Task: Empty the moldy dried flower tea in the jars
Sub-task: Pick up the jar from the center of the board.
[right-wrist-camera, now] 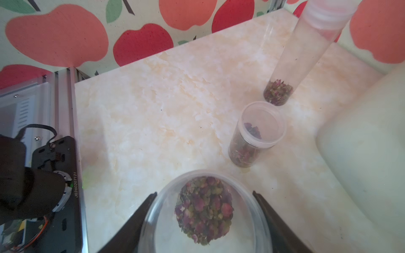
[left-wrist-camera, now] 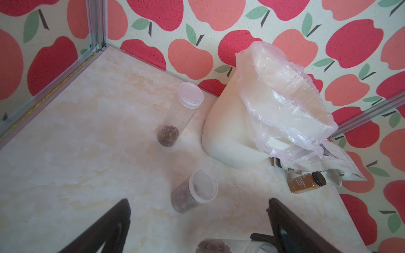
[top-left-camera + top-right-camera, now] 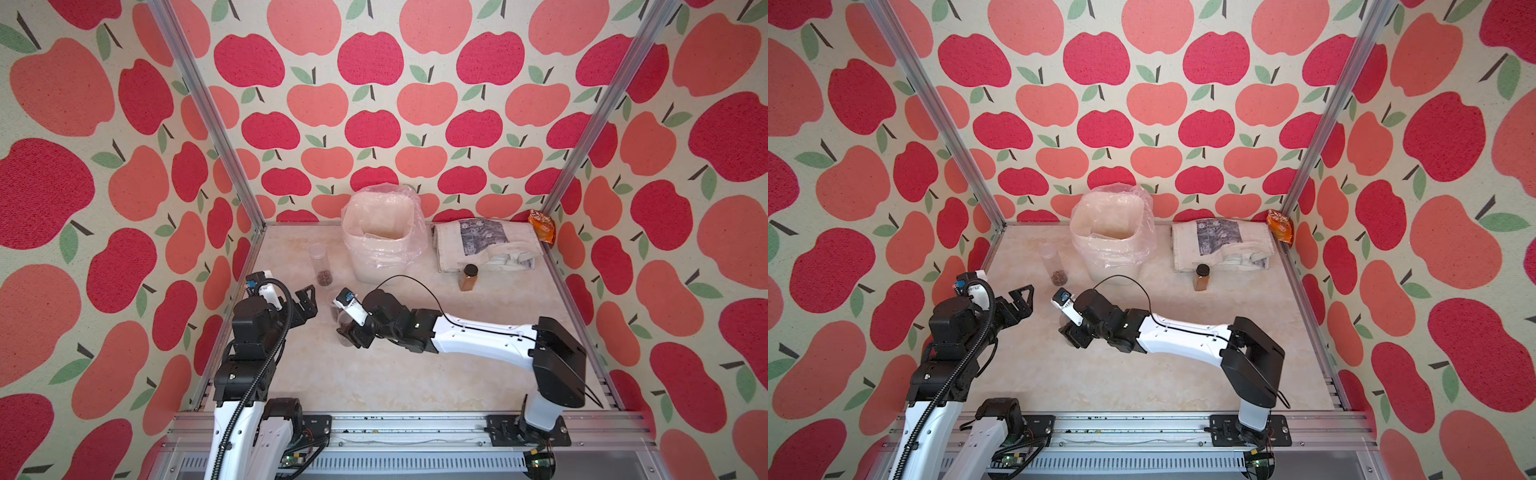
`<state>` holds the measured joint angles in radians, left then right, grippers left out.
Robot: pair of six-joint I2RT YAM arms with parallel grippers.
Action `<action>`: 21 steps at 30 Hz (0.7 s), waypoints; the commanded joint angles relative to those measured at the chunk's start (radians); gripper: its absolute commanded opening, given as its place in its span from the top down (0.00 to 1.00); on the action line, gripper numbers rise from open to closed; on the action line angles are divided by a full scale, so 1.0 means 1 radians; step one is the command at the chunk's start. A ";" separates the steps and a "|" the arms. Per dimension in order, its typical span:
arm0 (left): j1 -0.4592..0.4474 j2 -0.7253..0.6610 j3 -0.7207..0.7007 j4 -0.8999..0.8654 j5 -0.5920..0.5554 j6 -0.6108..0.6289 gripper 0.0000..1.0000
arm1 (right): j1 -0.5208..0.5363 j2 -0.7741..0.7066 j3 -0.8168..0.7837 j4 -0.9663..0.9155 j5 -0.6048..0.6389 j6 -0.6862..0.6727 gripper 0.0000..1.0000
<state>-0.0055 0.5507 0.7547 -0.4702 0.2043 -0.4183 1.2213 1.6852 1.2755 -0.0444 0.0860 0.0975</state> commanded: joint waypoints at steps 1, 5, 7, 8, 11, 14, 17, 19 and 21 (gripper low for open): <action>0.006 -0.020 0.038 0.092 0.105 0.025 0.00 | -0.064 -0.146 -0.043 -0.058 0.012 -0.011 0.58; -0.026 -0.020 0.015 0.184 0.186 0.026 0.00 | -0.138 -0.312 -0.111 -0.128 -0.020 0.033 0.63; -0.075 -0.013 0.002 0.221 0.182 0.046 0.01 | -0.176 -0.378 -0.137 -0.160 -0.045 0.059 0.66; -0.111 -0.006 -0.004 0.239 0.172 0.065 0.00 | -0.198 -0.406 -0.148 -0.180 -0.062 0.074 0.67; -0.248 0.024 -0.018 0.293 0.114 0.135 0.01 | -0.258 -0.462 -0.167 -0.231 -0.118 0.116 0.67; -0.409 0.070 -0.025 0.338 0.033 0.254 0.00 | -0.301 -0.501 -0.178 -0.269 -0.155 0.140 0.68; -0.578 0.137 -0.011 0.356 -0.080 0.429 0.01 | -0.333 -0.537 -0.180 -0.304 -0.175 0.165 0.68; -0.668 0.191 0.003 0.372 -0.140 0.531 0.01 | -0.350 -0.556 -0.182 -0.324 -0.190 0.183 0.68; -0.728 0.238 0.012 0.401 -0.174 0.596 0.00 | -0.356 -0.573 -0.186 -0.333 -0.194 0.194 0.68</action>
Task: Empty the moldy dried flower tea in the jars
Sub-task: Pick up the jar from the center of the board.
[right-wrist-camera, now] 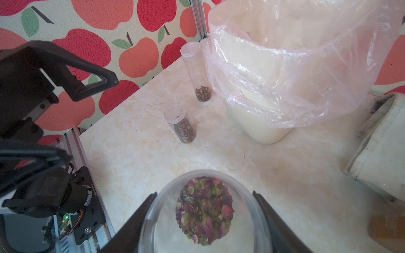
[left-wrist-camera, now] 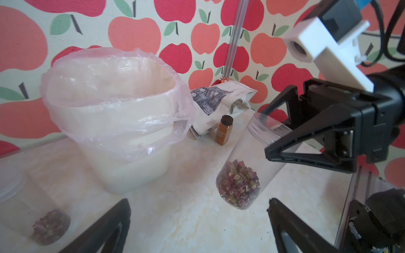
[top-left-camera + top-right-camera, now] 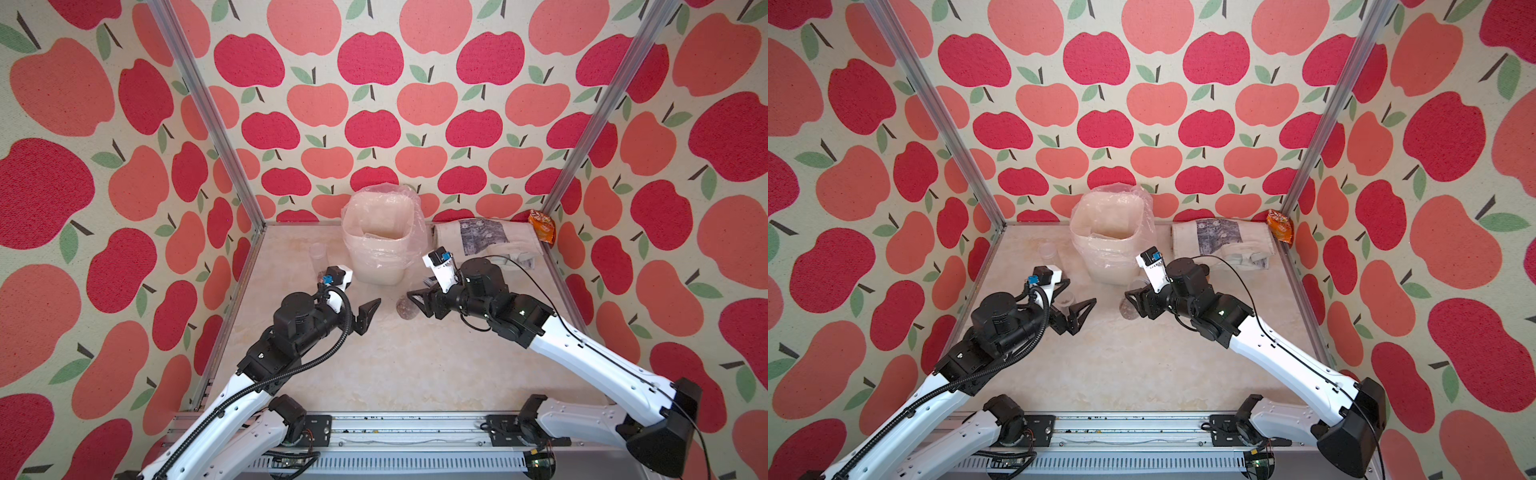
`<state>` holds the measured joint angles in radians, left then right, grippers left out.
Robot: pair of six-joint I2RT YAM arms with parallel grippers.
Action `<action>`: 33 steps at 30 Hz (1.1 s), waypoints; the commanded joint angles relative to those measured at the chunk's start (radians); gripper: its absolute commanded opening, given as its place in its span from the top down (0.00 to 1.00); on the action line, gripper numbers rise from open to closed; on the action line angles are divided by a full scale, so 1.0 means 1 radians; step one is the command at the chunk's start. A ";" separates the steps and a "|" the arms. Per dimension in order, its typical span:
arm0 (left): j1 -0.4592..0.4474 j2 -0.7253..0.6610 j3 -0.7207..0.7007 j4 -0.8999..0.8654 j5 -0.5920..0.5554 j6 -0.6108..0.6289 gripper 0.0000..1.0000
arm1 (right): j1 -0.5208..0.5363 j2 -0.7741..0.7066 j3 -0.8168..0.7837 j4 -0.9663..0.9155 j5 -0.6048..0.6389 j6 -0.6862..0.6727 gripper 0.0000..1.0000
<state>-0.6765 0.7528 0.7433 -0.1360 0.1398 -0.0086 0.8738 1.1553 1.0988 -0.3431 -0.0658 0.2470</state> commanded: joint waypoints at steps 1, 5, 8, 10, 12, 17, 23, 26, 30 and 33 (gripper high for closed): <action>-0.074 0.057 0.025 0.082 -0.107 0.210 0.00 | -0.009 -0.050 -0.013 -0.034 -0.047 0.049 0.68; -0.086 0.119 0.021 0.144 -0.065 0.229 0.01 | -0.010 -0.058 0.002 -0.046 -0.065 0.061 0.68; -0.086 0.156 0.027 0.166 -0.020 0.227 0.01 | -0.010 -0.066 0.013 -0.070 -0.068 0.062 0.68; -0.087 0.173 0.031 0.176 0.003 0.222 0.01 | -0.010 -0.076 0.011 -0.079 -0.071 0.065 0.68; -0.087 0.180 0.033 0.175 0.037 0.220 0.00 | -0.010 -0.088 0.008 -0.083 -0.076 0.062 0.68; -0.086 0.194 0.004 0.214 0.056 0.208 0.01 | -0.010 -0.101 0.024 -0.117 -0.080 0.054 0.70; -0.085 0.228 0.002 0.231 0.080 0.197 0.01 | -0.010 -0.100 0.053 -0.155 -0.116 0.069 0.71; -0.086 0.245 -0.007 0.257 0.112 0.195 0.00 | -0.010 -0.104 0.064 -0.186 -0.132 0.074 0.72; -0.085 0.260 -0.047 0.334 0.153 0.204 0.01 | -0.010 -0.125 0.057 -0.213 -0.140 0.074 0.72; -0.085 0.274 -0.069 0.378 0.184 0.219 0.01 | -0.012 -0.140 0.044 -0.217 -0.135 0.073 0.72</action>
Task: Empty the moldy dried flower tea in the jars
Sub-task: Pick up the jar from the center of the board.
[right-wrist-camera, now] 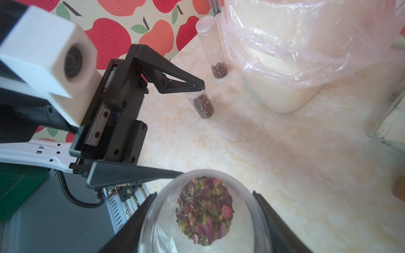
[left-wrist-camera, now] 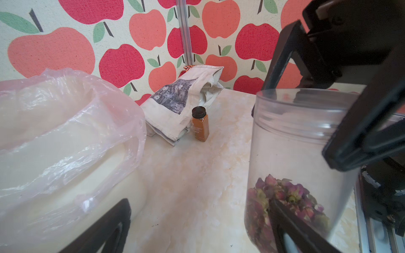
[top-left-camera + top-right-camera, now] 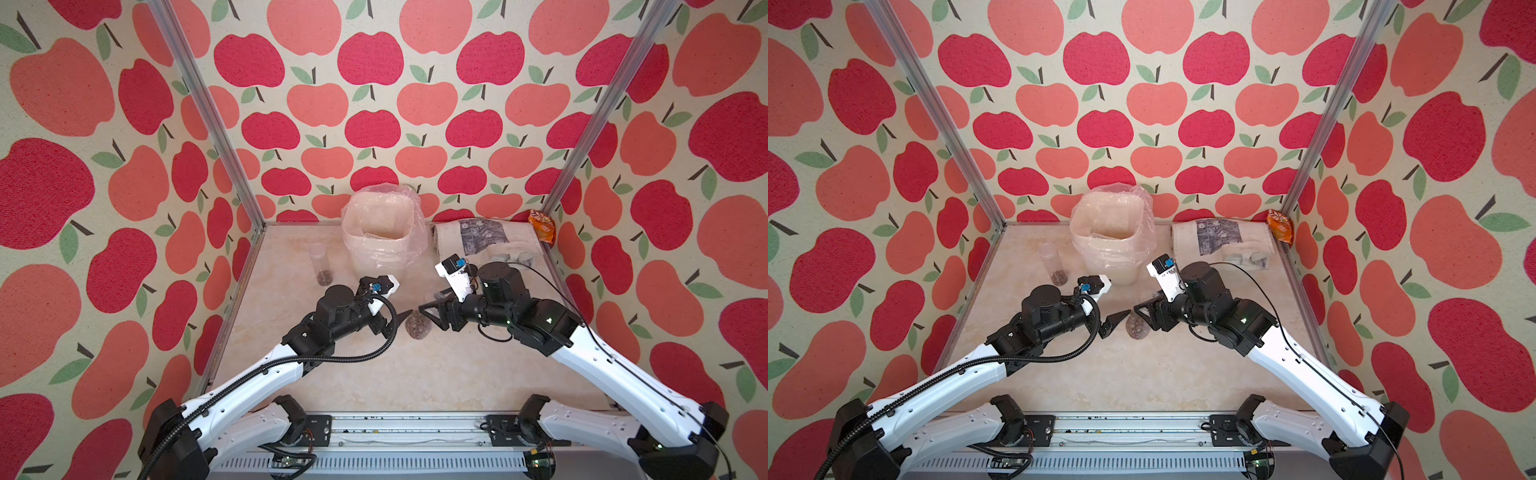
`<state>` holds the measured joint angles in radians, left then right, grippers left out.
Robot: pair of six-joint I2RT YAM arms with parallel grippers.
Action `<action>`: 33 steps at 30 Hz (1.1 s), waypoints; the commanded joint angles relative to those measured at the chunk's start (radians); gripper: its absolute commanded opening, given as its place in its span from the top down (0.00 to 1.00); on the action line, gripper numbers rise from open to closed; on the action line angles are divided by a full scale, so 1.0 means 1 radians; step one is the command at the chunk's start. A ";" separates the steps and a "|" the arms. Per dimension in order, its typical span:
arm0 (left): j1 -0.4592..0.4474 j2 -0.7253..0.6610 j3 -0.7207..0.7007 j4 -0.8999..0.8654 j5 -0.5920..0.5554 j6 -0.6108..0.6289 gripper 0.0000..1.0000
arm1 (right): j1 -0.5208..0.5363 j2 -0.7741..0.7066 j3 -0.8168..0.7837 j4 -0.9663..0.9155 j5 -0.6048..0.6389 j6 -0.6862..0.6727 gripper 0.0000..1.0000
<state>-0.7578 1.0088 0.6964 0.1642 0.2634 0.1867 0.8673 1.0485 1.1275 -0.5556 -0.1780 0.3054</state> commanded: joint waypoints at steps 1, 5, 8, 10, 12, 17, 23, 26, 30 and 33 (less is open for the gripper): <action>-0.003 0.025 -0.024 0.088 0.067 0.028 0.00 | -0.005 -0.036 0.015 -0.011 -0.020 0.015 0.72; -0.005 0.059 -0.032 0.108 0.111 0.047 0.01 | -0.005 -0.045 0.018 -0.021 -0.026 0.017 0.73; -0.005 0.076 -0.031 0.137 0.162 0.041 0.01 | -0.004 -0.048 0.018 -0.018 -0.034 0.029 0.73; -0.008 0.076 -0.036 0.165 0.213 0.045 0.01 | -0.004 -0.048 0.013 -0.017 -0.026 0.024 0.74; -0.009 0.076 -0.049 0.186 0.255 0.055 0.01 | -0.004 -0.051 0.009 -0.014 -0.003 0.004 0.74; -0.009 0.022 -0.088 0.196 0.288 0.071 0.01 | -0.010 -0.041 0.023 -0.037 0.087 -0.067 0.76; -0.012 0.018 -0.078 0.156 0.335 0.068 0.00 | -0.030 -0.045 0.025 0.033 0.062 -0.065 0.79; -0.021 0.058 -0.065 0.180 0.319 0.044 0.00 | -0.030 -0.039 0.019 0.078 0.020 -0.038 0.80; -0.033 0.118 -0.045 0.210 0.234 0.023 0.00 | -0.028 -0.030 0.012 0.109 -0.027 -0.010 0.81; -0.035 0.143 -0.031 0.223 0.209 0.005 0.01 | -0.028 -0.025 0.003 0.129 -0.042 0.002 0.81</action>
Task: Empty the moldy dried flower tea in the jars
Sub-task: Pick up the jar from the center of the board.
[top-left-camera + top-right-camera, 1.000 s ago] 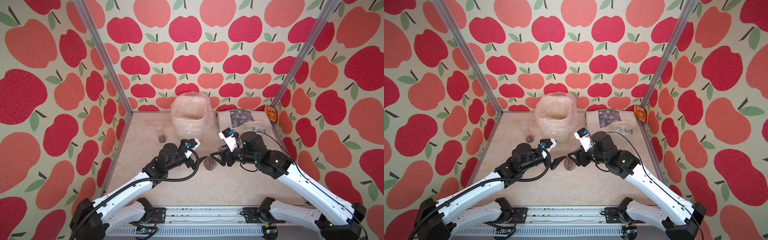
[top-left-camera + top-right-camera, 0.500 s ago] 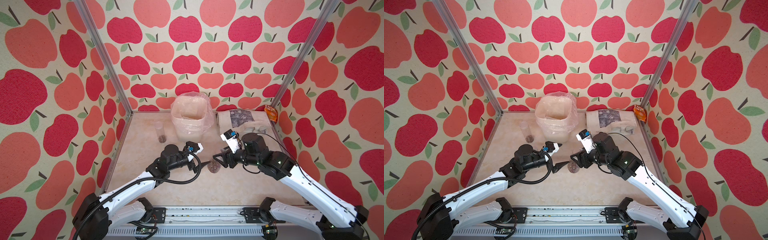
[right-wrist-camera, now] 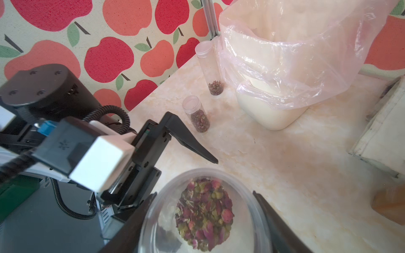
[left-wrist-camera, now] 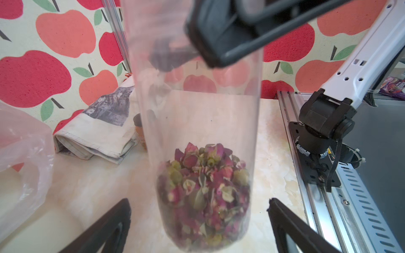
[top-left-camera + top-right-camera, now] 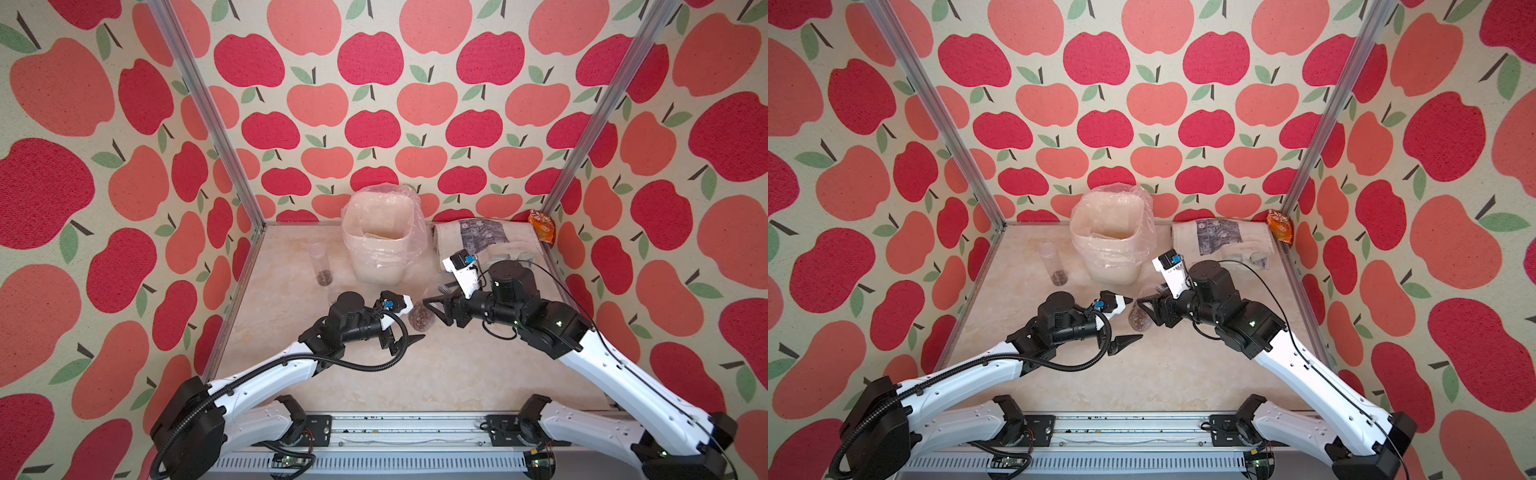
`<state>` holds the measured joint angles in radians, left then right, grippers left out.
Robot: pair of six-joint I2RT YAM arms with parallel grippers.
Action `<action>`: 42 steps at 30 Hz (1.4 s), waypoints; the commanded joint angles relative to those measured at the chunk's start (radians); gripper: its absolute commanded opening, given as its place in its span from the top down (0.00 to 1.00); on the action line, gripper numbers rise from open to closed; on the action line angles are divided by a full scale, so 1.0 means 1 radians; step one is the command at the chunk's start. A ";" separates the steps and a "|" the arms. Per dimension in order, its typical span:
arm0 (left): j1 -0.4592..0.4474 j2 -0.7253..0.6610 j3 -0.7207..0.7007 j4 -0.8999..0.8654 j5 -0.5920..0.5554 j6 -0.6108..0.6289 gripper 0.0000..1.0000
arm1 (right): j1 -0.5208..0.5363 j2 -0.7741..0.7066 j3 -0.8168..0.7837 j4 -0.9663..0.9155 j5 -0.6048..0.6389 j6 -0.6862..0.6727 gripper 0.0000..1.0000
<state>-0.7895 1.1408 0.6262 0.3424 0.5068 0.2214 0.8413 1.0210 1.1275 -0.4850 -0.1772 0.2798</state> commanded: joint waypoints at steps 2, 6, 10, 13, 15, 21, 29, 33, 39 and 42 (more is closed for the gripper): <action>-0.004 0.022 0.040 0.067 -0.018 -0.036 0.01 | -0.002 0.012 0.002 0.067 -0.050 0.035 0.81; -0.004 0.033 0.029 0.132 0.008 -0.056 0.00 | -0.001 0.035 0.000 0.080 -0.062 0.041 0.81; -0.004 0.039 0.035 0.143 0.044 -0.062 0.01 | -0.002 0.062 0.001 0.083 -0.055 0.032 0.81; -0.004 0.050 0.040 0.140 0.053 -0.059 0.01 | -0.002 0.082 0.006 0.085 -0.054 0.029 0.82; -0.002 0.063 0.045 0.138 0.060 -0.056 0.05 | -0.002 0.096 0.006 0.094 -0.062 0.033 0.82; -0.002 0.091 0.072 0.135 0.081 -0.063 0.17 | -0.002 0.117 0.000 0.110 -0.070 0.030 0.82; -0.002 0.097 0.076 0.120 0.056 -0.011 0.43 | -0.002 0.108 0.012 0.069 -0.060 -0.004 0.78; -0.002 0.085 0.070 0.110 0.042 0.007 0.50 | -0.003 0.098 0.018 0.044 -0.063 -0.017 0.72; -0.001 0.070 0.048 0.125 0.023 0.030 0.59 | -0.003 0.083 0.033 -0.004 -0.059 -0.031 0.40; -0.002 0.064 0.047 0.105 0.009 0.055 0.61 | -0.004 0.070 0.055 -0.038 -0.056 -0.034 0.17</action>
<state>-0.7883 1.2304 0.6632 0.4446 0.5282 0.2264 0.8421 1.1236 1.1320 -0.4648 -0.2375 0.2592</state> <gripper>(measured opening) 0.648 0.784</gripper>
